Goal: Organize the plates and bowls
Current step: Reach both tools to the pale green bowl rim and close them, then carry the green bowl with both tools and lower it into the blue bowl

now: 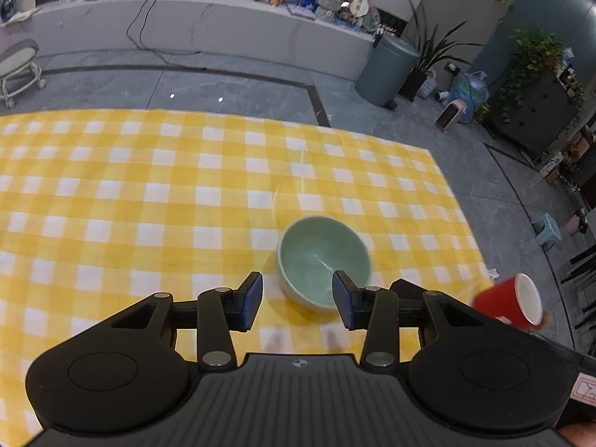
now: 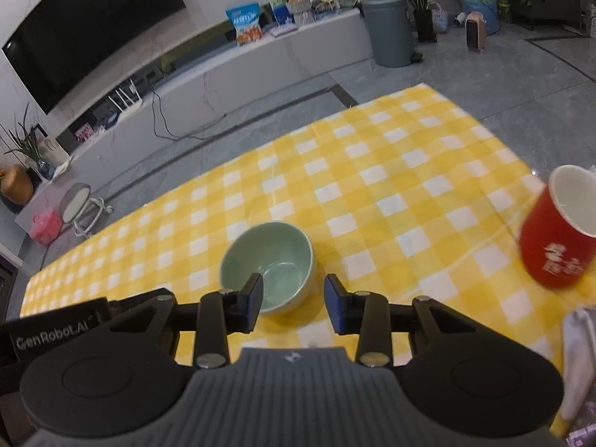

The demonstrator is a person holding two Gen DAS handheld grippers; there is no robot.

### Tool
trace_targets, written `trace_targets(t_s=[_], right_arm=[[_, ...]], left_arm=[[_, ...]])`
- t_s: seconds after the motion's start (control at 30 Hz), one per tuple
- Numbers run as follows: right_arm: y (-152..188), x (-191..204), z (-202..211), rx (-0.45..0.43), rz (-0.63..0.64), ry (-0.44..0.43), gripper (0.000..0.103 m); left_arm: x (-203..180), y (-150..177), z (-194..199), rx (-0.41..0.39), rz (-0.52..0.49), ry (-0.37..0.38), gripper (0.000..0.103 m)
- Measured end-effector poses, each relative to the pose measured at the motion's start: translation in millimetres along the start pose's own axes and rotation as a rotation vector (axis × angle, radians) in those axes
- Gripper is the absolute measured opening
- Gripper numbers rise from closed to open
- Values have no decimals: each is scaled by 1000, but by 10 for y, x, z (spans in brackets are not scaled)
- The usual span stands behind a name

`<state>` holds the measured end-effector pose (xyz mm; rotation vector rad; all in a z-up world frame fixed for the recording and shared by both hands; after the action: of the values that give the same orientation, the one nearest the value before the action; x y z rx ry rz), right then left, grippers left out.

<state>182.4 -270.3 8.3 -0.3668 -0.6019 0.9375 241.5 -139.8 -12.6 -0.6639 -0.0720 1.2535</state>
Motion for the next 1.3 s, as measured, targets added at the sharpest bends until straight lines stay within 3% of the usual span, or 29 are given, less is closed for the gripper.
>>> trace_targets(t_s=[0.1, 0.27, 0.47, 0.57, 0.83, 1.3], right_arm=[[-74, -33, -242, 36, -11, -16, 31], [-220, -9, -507, 52, -1, -20, 30], [-241, -42, -653, 32, 61, 40, 30], [-214, -111, -780, 89, 14, -6, 22], [-121, -156, -898, 122, -3, -10, 12], [-120, -143, -727, 127, -40, -45, 8]], left_arm=[[26, -53, -236, 31, -15, -15, 42], [50, -164, -497, 55, -35, -42, 42], [46, -204, -745, 80, -86, -96, 42], [79, -181, -827, 113, -75, -88, 33], [113, -162, -868, 125, -68, -72, 8], [12, -155, -621, 127, -79, -122, 6]])
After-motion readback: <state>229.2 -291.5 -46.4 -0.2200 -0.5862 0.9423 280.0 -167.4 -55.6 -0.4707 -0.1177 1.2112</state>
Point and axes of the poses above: each gripper's, at about its wrist camera, not at the fingertips, and z roughly against the way its jaws point, x to its left, y to its underside, the point moved 3 cm from there along -z, roughly the way its jaws point, and after that the axes turned 2 degrees about x, right-handed, at the moved point
